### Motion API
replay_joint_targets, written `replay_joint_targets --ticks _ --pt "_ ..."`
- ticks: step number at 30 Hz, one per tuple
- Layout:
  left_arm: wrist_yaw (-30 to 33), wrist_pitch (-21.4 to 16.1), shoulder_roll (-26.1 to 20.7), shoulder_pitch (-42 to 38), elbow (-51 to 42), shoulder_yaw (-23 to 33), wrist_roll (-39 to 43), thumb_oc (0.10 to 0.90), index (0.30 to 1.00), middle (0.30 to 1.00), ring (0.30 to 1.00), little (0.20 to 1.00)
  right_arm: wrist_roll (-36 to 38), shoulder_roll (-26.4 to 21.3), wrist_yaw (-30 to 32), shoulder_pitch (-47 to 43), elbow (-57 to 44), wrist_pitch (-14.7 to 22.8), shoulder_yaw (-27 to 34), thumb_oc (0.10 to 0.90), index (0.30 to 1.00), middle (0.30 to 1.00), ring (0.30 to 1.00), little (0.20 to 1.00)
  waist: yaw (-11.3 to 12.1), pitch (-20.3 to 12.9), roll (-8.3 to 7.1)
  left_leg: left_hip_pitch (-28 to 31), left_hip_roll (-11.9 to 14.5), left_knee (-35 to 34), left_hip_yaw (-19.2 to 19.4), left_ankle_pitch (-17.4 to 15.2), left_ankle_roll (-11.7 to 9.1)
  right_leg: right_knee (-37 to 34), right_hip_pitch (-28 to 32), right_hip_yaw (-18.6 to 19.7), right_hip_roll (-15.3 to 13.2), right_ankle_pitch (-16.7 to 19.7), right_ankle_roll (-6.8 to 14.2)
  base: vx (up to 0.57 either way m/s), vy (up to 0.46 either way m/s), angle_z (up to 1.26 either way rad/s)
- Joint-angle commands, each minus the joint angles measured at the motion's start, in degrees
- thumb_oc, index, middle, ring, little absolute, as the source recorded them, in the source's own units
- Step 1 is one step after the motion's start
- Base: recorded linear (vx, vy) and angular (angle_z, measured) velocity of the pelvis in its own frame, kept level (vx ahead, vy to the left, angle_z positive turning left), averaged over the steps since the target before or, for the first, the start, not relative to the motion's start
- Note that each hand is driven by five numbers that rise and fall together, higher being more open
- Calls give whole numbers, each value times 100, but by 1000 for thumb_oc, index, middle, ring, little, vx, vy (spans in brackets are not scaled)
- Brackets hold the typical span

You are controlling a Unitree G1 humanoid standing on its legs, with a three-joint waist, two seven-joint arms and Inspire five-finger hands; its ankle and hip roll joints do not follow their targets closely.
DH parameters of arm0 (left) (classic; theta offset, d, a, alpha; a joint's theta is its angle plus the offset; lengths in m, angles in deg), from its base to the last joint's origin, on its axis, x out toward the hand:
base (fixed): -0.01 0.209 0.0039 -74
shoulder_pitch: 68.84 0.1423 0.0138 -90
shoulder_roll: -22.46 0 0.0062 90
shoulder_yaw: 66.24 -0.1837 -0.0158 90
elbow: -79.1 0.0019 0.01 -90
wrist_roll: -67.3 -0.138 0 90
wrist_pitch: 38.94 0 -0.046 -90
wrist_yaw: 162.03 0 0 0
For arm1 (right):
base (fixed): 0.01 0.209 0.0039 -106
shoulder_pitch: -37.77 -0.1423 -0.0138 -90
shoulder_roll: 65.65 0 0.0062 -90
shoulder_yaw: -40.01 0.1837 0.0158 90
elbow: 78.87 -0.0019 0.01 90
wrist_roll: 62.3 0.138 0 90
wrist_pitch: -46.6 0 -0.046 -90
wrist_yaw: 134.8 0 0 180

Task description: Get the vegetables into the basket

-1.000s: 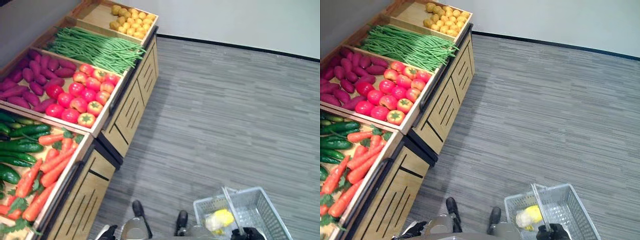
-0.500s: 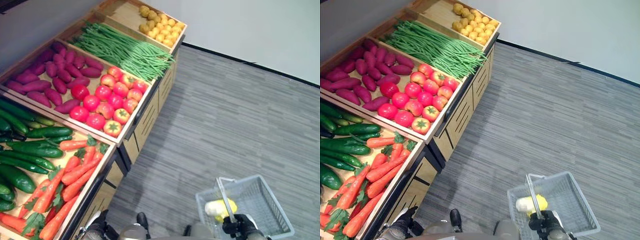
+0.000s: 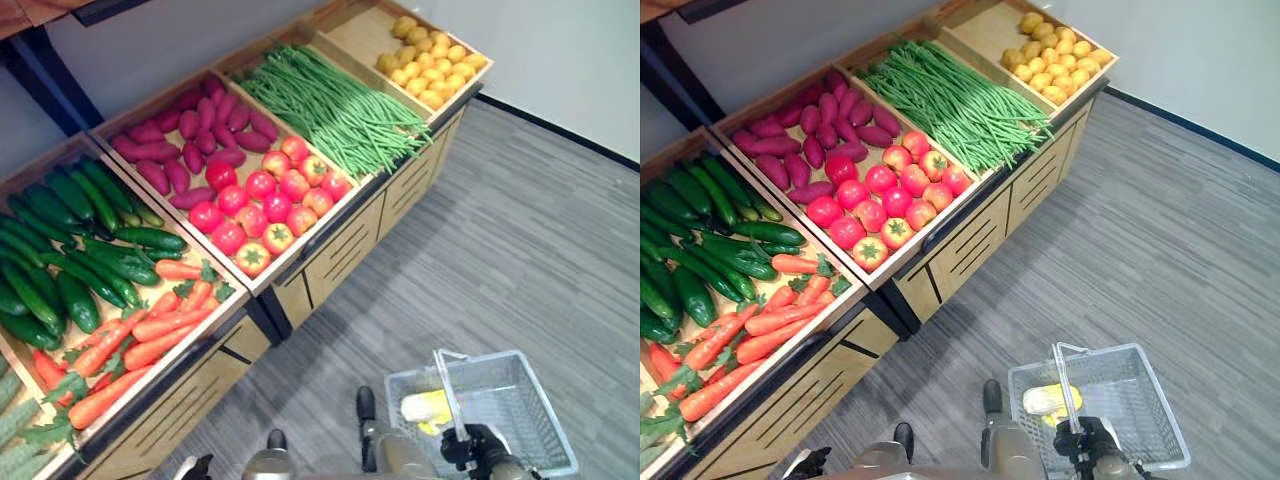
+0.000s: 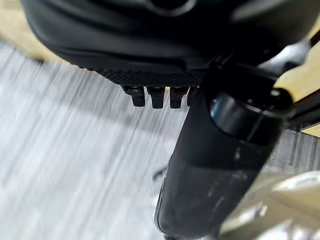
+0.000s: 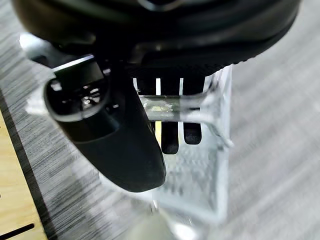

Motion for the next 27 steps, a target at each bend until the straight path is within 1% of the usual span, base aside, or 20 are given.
replay_joint_targets --ticks 1,2,3,4,5,6,8,9,10,11,12,14,18,21,24,25,26,27 --pt "73 -15 -126 -307 40 -59 88 900 1000 1000 1000 1000 -24 -358 -26 8 -187 240 -109 400 300 300 300 300 -22 28 68 -218 -190 -319 -130 121 -87 778 -16 200 -365 -731 525 41 -205 67" --pt "65 -11 -114 -315 34 -69 114 900 1000 1000 1000 1000 -20 -385 -20 -6 -180 240 -99 400 300 300 300 300 -13 39 75 -265 -158 -289 -173 148 -110 811 6 109 -361 -780 502 31 -188 70" --pt "32 -2 -98 -339 33 -118 98 900 1000 1000 1000 1000 -30 -419 -17 -3 -161 234 -87 400 300 300 300 300 -27 60 76 -332 -126 -204 -103 153 -126 852 26 10 -399 -827 481 -6 -144 70" --pt "37 4 -80 -374 8 -137 117 900 1000 1000 1000 1000 -27 -463 -13 8 -135 227 -46 400 300 300 300 300 -69 87 78 -411 -63 -58 197 151 -121 894 56 -180 -490 -888 460 -31 -111 70" --pt "27 19 -67 -391 -13 -154 104 900 1000 1000 1000 1000 -6 -494 -6 15 -126 223 5 400 300 300 300 300 -152 100 80 -426 31 74 629 145 -126 926 84 -349 -574 -927 441 -63 -86 73" --pt "20 45 -44 -417 -29 -180 84 900 1000 1000 1000 1000 30 -527 18 31 -96 215 68 400 300 300 300 300 -262 131 88 -344 178 236 1251 112 -147 952 154 -597 -682 -990 425 -69 -73 150" --pt "18 70 -48 -455 -25 -223 10 900 1000 1000 1000 1000 85 -529 57 84 -32 200 166 400 300 300 300 300 -329 103 119 -260 294 365 1758 87 -215 899 246 -905 -766 -1005 408 -68 -66 167" --pt "6 80 -43 -467 -12 -255 -37 900 1000 1000 1000 1000 127 -514 60 118 -17 186 204 400 300 300 300 300 -337 63 140 -240 305 427 1832 62 -241 847 264 -1034 -788 -1002 387 -53 -27 85" --pt "-10 93 -38 -471 8 -311 -128 900 1000 1000 1000 1000 159 -480 52 189 -3 169 232 400 300 300 300 300 -352 11 167 -251 221 414 1747 26 -270 754 346 -1202 -829 -990 406 -36 6 72" --pt "-16 105 -39 -460 28 -330 -165 900 1000 1000 1000 1000 170 -455 52 207 12 167 236 400 300 300 300 300 -366 -29 180 -279 178 339 1715 37 -268 696 368 -1249 -832 -968 423 -34 48 75" --pt "-27 114 -44 -465 17 -356 -213 900 1000 1000 1000 1000 160 -435 58 231 6 171 246 400 300 300 300 300 -371 -54 202 -322 190 184 1821 140 -267 663 357 -1327 -863 -924 440 -24 96 88" --pt "-49 106 -96 -485 -19 -364 -233 900 1000 1000 1000 1000 139 -387 75 276 -16 157 266 400 300 300 300 300 -348 -36 228 -270 91 -217 1781 237 -216 683 349 -1433 -919 -886 485 10 152 68" --pt "-42 100 -123 -463 -3 -356 -262 900 1000 1000 1000 1000 90 -333 104 274 3 147 281 400 300 300 300 300 -335 9 221 -211 -14 -367 1742 195 -140 751 381 -1458 -1033 -864 553 35 174 35" --pt "-49 93 -169 -440 -1 -328 -278 900 1000 1000 1000 1000 8 -280 84 271 -19 126 247 400 300 300 300 300 -303 28 153 -166 -171 -388 1735 62 -17 850 397 -1437 -1203 -802 653 27 226 9" --pt "-40 95 -248 -442 -1 -260 -273 900 1000 1000 1000 1000 -57 -220 90 224 -28 117 201 400 300 300 300 300 -263 58 87 -103 -326 -388 1747 -93 133 1273 275 -1312 -1360 -748 783 13 194 2" --pt "-40 96 -249 -442 -2 -260 -273 900 1000 1000 1000 1000 -57 -219 90 223 -27 117 201 400 300 300 300 300 -260 58 84 -103 -330 -387 1752 -95 136 1283 268 -1305 -1365 -752 785 14 177 0" --pt "-28 88 -305 -440 11 -206 -240 900 1000 1000 1000 1000 -88 -155 86 168 -53 106 145 400 300 300 300 300 -249 85 65 -44 -393 -392 1755 -152 196 1597 83 -1112 -1413 -640 888 19 190 -5" --pt "-28 74 -361 -446 -33 -154 -175 900 1000 1000 1000 1000 -129 -144 68 124 -36 99 98 400 300 300 300 300 -242 110 86 -28 -425 -384 1693 -168 233 1748 -39 -775 -1338 -576 955 34 197 -4"
